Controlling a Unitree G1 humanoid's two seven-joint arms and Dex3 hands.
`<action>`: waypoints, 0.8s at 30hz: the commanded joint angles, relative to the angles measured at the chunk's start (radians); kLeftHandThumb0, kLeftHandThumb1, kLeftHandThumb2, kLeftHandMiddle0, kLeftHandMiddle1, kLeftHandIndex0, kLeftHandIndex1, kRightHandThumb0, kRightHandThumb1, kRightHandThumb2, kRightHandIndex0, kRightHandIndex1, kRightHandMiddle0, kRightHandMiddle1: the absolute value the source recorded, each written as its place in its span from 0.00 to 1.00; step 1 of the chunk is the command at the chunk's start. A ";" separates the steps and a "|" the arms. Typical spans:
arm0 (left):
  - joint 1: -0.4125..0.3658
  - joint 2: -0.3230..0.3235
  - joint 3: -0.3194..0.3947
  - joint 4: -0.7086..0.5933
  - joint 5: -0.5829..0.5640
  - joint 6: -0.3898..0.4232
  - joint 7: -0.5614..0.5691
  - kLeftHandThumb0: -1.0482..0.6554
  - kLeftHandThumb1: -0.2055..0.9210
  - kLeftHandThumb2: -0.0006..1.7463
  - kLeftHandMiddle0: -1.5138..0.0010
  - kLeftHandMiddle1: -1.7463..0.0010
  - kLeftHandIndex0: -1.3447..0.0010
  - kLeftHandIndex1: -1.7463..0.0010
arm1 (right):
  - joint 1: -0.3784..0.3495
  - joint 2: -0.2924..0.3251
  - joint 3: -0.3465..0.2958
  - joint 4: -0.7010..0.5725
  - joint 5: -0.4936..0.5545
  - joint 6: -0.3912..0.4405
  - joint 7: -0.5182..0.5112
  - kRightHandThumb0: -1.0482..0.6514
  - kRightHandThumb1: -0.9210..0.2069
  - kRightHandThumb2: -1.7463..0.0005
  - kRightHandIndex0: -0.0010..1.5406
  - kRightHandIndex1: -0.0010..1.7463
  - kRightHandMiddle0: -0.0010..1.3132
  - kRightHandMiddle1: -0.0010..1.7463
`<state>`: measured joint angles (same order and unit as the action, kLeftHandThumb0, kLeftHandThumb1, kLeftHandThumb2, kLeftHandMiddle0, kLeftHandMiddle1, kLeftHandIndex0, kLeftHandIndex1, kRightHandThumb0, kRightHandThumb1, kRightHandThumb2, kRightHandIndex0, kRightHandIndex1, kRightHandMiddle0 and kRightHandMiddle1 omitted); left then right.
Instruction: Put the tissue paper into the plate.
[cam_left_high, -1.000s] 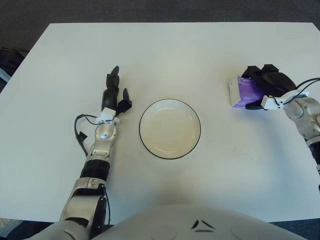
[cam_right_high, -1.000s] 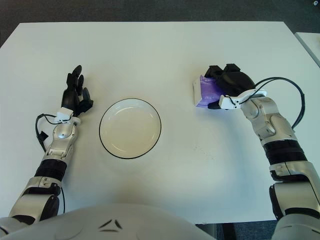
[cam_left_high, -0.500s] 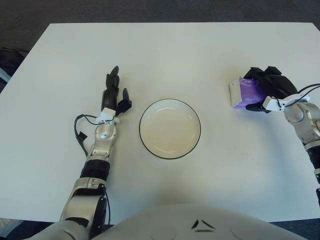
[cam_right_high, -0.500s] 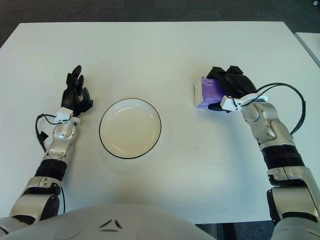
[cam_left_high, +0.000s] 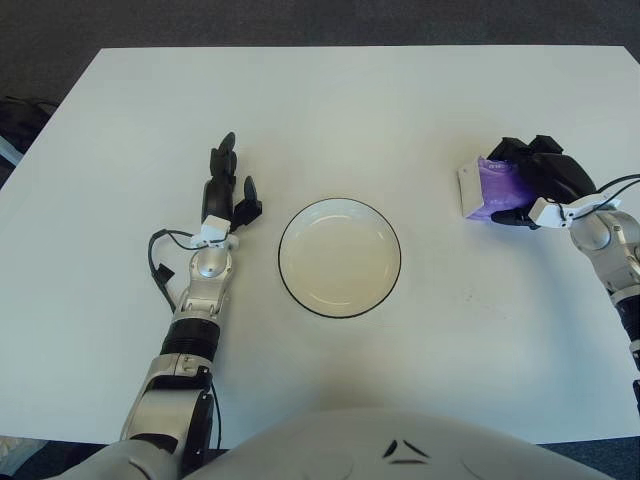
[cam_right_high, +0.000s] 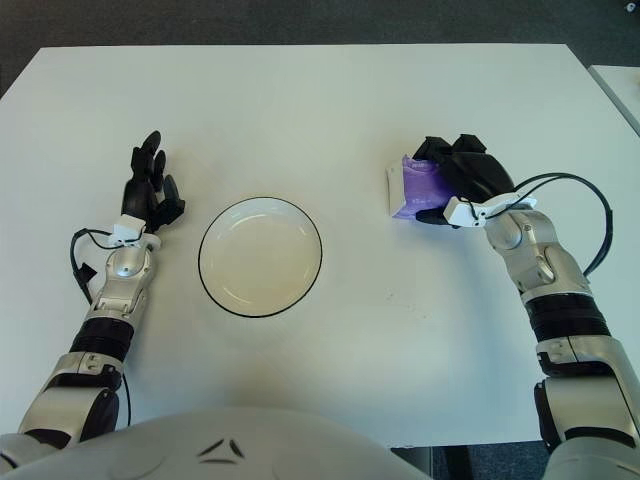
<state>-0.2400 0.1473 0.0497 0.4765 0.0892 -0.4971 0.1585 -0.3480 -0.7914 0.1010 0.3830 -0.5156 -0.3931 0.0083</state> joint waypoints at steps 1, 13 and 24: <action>0.112 -0.026 -0.006 0.119 0.011 -0.010 0.004 0.18 1.00 0.51 0.83 0.99 1.00 0.73 | 0.020 0.012 -0.028 -0.031 0.040 -0.017 0.008 0.48 0.50 0.35 0.81 1.00 0.72 1.00; 0.105 -0.015 -0.006 0.146 0.012 -0.023 -0.004 0.17 1.00 0.52 0.83 1.00 1.00 0.74 | -0.032 0.041 -0.117 -0.295 0.067 0.095 0.032 0.39 0.30 0.44 0.86 1.00 0.77 1.00; 0.101 -0.017 -0.012 0.156 0.009 -0.032 -0.009 0.17 1.00 0.51 0.84 1.00 1.00 0.73 | -0.099 0.117 -0.122 -0.446 0.155 0.201 0.134 0.44 0.34 0.41 0.88 1.00 0.80 1.00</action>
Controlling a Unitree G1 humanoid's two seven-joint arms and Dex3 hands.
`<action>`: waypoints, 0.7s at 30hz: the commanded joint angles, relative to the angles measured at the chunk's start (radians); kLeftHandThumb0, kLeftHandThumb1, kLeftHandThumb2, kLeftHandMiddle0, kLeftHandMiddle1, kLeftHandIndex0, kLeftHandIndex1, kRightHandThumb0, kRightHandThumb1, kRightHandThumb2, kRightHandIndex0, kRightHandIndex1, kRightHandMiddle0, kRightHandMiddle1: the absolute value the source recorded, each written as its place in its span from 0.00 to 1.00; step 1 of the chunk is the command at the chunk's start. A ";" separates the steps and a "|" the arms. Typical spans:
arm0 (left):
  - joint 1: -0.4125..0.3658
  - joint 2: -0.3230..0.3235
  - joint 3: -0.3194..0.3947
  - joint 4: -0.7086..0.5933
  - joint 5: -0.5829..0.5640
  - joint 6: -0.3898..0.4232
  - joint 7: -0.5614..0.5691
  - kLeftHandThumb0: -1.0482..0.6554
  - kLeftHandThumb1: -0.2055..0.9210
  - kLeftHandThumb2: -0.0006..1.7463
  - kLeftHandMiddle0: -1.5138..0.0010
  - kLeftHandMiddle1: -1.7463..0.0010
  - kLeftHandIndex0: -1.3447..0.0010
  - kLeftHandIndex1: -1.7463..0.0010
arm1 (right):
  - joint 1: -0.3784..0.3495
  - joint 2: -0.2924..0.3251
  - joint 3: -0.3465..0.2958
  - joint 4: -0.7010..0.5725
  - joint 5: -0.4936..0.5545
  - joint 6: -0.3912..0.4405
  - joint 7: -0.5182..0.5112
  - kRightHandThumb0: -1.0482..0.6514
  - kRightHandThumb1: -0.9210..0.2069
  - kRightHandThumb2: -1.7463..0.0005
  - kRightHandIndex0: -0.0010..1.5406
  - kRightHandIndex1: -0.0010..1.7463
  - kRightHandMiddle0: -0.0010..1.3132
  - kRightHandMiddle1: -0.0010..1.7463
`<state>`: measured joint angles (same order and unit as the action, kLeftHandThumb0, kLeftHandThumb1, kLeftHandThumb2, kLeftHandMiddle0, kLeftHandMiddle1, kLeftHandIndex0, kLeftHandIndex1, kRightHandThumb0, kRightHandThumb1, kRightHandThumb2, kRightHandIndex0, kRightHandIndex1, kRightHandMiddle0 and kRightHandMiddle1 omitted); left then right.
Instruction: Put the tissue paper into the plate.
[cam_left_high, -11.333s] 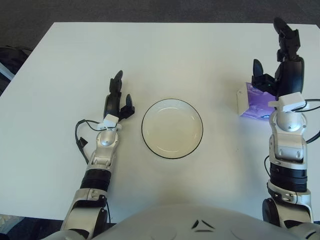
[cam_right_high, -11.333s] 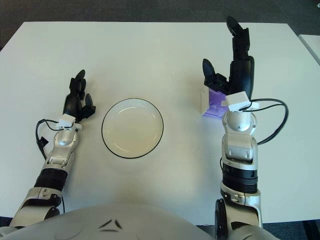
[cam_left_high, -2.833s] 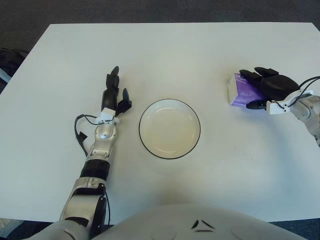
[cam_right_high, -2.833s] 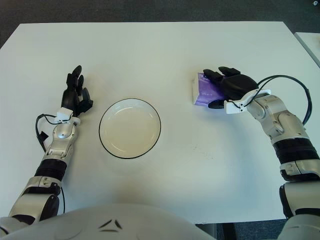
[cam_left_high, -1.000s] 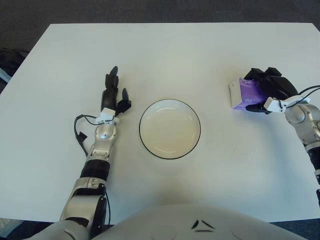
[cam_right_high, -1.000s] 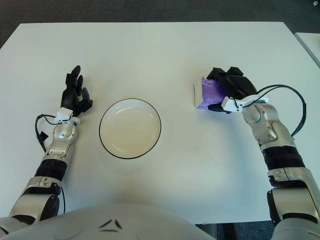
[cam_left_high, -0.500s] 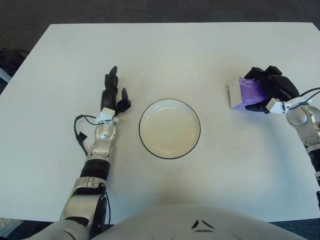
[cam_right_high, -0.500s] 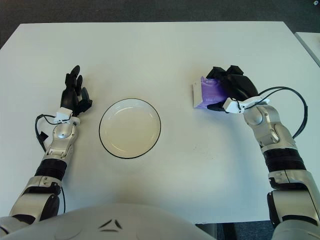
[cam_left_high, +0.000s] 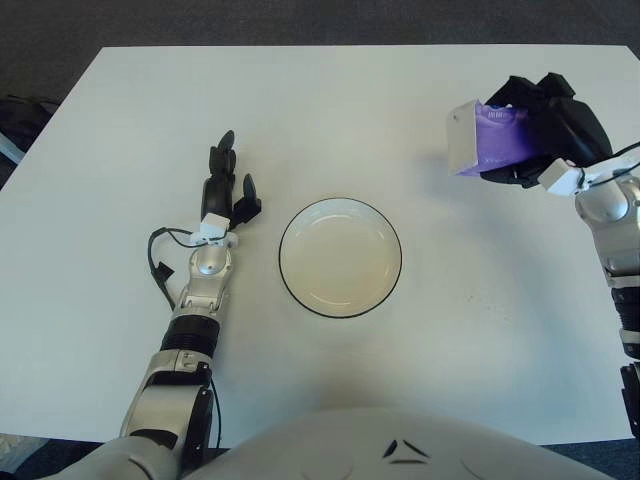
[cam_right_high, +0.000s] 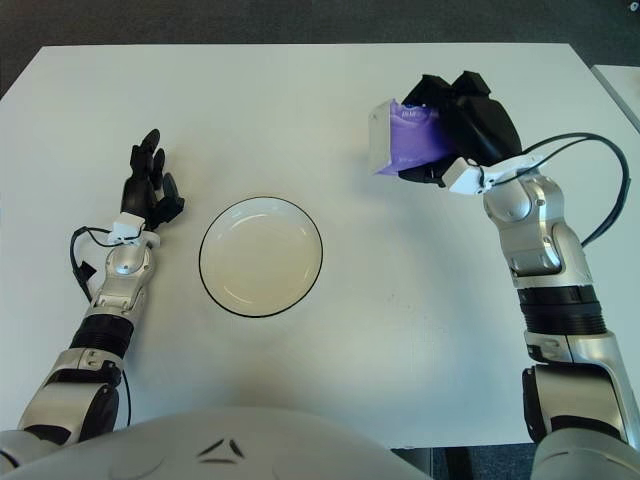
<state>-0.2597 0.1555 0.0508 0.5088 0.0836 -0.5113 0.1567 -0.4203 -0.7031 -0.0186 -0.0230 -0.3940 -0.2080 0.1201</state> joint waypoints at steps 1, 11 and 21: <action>0.120 -0.026 -0.013 0.124 0.015 -0.019 -0.006 0.18 1.00 0.51 0.84 1.00 1.00 0.73 | -0.034 0.036 0.001 -0.043 0.036 0.017 0.026 0.45 0.36 0.39 0.88 1.00 0.80 1.00; 0.128 -0.030 -0.018 0.109 0.018 -0.015 -0.005 0.18 1.00 0.51 0.83 1.00 1.00 0.73 | -0.096 0.112 0.052 -0.070 0.031 -0.030 0.042 0.48 0.43 0.35 0.89 1.00 0.80 1.00; 0.132 -0.027 -0.018 0.109 0.020 -0.016 0.000 0.18 1.00 0.51 0.83 1.00 1.00 0.74 | -0.120 0.186 0.108 -0.082 0.017 -0.088 0.034 0.46 0.43 0.35 0.89 1.00 0.82 1.00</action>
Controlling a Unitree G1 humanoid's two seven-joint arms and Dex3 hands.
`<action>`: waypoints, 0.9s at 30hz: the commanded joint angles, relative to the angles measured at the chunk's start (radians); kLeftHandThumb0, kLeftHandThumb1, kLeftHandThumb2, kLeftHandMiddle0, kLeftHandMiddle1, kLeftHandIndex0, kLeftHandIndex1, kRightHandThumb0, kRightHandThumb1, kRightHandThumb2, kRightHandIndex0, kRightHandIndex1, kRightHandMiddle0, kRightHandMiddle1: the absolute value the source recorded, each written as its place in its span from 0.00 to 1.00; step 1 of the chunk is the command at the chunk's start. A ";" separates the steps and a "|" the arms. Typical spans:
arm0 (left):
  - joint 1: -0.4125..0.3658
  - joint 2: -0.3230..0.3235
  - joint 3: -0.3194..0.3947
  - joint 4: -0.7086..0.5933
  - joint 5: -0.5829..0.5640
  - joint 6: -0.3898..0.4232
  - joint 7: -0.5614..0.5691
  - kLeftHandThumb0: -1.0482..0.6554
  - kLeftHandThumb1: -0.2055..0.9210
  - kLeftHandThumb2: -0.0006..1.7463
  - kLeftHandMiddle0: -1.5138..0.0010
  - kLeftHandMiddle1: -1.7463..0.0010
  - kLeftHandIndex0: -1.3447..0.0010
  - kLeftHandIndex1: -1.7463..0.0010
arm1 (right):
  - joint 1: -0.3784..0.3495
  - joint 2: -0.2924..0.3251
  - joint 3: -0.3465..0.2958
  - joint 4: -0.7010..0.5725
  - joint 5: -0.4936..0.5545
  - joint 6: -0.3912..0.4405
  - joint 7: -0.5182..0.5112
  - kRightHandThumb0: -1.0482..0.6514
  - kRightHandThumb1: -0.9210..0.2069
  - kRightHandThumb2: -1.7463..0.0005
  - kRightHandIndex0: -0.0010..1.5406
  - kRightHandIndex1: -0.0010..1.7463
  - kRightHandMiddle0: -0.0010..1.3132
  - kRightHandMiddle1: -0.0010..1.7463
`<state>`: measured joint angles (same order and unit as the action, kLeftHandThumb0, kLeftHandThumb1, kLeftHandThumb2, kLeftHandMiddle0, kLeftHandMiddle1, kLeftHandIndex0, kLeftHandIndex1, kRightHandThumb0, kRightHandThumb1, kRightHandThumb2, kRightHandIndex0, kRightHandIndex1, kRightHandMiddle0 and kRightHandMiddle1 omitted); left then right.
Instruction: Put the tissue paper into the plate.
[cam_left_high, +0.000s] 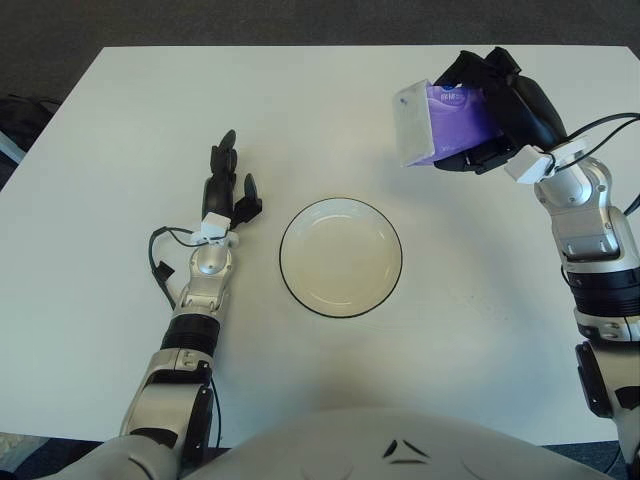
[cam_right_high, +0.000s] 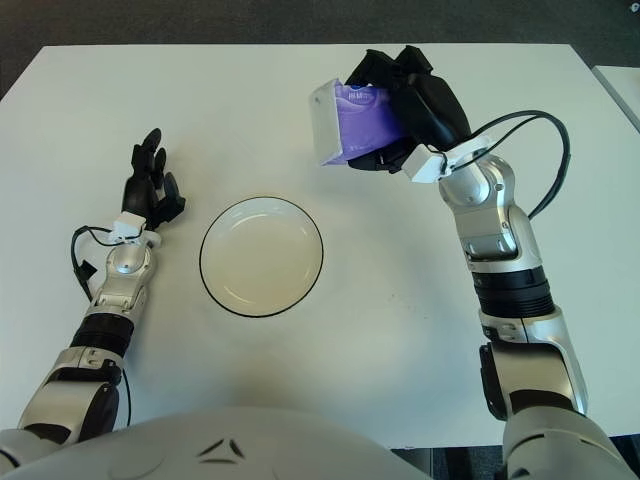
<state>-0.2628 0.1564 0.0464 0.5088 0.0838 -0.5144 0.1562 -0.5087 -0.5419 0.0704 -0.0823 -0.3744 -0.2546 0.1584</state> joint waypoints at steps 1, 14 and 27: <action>0.135 -0.029 -0.014 0.110 0.018 -0.012 0.000 0.18 1.00 0.51 0.83 1.00 1.00 0.74 | -0.034 0.028 0.022 -0.019 -0.003 -0.052 -0.004 0.46 0.43 0.35 0.89 1.00 0.82 1.00; 0.142 -0.027 -0.013 0.101 0.018 -0.009 -0.001 0.18 1.00 0.52 0.83 1.00 1.00 0.73 | 0.042 0.076 0.115 -0.069 -0.030 -0.198 0.012 0.41 0.32 0.41 0.89 1.00 0.82 1.00; 0.140 -0.010 -0.022 0.107 0.035 -0.007 0.000 0.15 1.00 0.51 0.84 1.00 1.00 0.70 | 0.045 0.105 0.159 -0.109 0.108 -0.149 0.181 0.47 0.40 0.37 0.82 1.00 0.74 1.00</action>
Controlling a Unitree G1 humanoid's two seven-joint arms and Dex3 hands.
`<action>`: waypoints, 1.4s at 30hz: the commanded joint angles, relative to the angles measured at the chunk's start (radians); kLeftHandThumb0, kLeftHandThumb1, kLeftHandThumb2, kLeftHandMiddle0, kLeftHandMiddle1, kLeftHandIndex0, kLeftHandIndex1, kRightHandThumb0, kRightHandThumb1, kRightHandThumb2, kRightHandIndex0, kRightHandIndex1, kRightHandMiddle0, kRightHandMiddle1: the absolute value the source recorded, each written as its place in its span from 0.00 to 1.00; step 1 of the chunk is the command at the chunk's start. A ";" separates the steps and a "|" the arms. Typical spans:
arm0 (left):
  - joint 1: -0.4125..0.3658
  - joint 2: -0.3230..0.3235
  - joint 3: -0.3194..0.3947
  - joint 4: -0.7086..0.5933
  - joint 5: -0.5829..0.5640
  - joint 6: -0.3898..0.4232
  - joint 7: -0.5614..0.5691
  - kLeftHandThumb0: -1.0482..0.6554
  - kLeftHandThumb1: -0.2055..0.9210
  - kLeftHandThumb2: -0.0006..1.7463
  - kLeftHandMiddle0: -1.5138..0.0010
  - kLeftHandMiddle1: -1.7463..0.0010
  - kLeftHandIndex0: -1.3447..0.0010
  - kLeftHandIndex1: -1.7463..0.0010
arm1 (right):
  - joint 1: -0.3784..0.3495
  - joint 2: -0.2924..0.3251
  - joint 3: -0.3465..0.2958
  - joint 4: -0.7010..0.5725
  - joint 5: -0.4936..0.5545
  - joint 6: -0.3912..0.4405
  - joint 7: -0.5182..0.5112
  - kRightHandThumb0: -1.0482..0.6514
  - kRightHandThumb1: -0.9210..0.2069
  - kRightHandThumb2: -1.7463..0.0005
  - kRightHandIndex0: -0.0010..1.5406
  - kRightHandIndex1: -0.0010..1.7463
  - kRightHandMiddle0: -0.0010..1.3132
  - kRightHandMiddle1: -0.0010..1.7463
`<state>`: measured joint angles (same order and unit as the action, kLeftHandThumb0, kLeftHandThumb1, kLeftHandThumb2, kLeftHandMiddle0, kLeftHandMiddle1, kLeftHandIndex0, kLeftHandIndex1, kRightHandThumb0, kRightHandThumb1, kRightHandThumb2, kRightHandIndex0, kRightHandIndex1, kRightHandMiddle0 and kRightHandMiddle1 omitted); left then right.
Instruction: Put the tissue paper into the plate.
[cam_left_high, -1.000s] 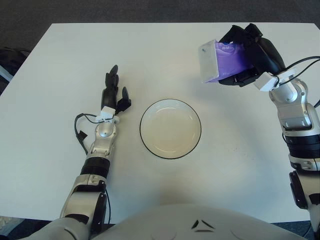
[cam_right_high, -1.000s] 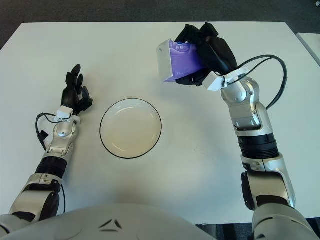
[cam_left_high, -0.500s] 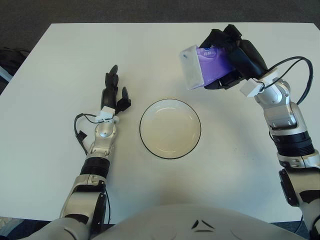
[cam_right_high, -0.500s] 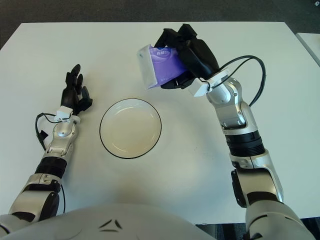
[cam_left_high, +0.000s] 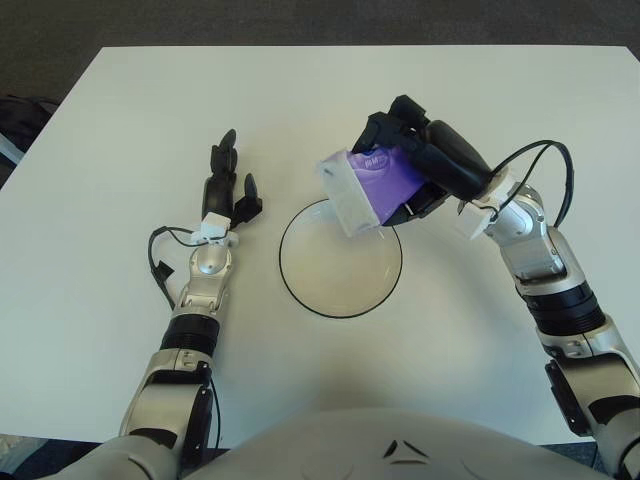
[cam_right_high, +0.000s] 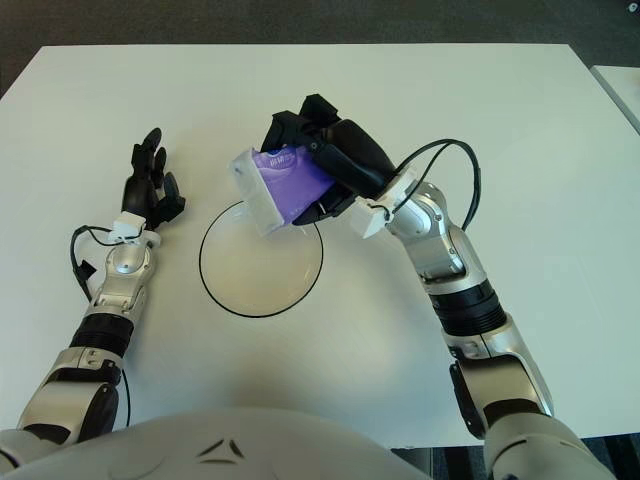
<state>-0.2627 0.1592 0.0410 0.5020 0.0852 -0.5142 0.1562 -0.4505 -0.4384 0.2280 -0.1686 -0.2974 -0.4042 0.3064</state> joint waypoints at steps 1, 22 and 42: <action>0.136 -0.011 -0.018 0.123 0.035 -0.010 0.000 0.15 1.00 0.52 0.85 1.00 1.00 0.70 | -0.015 0.002 0.004 -0.024 0.030 -0.001 0.040 0.47 0.42 0.36 0.81 1.00 0.72 1.00; 0.083 0.018 -0.027 0.251 0.043 -0.054 0.004 0.13 1.00 0.54 0.91 1.00 1.00 0.78 | -0.002 0.010 0.045 -0.131 0.043 0.034 0.175 0.58 0.54 0.27 0.79 1.00 0.71 1.00; 0.088 0.017 -0.029 0.218 0.035 -0.031 -0.001 0.14 1.00 0.52 0.90 1.00 1.00 0.78 | -0.013 0.016 0.053 -0.116 0.025 -0.005 0.189 0.59 0.53 0.27 0.76 1.00 0.70 1.00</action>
<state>-0.3226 0.2057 0.0318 0.6095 0.0915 -0.5476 0.1563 -0.4545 -0.4233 0.2750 -0.2753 -0.2773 -0.3931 0.4902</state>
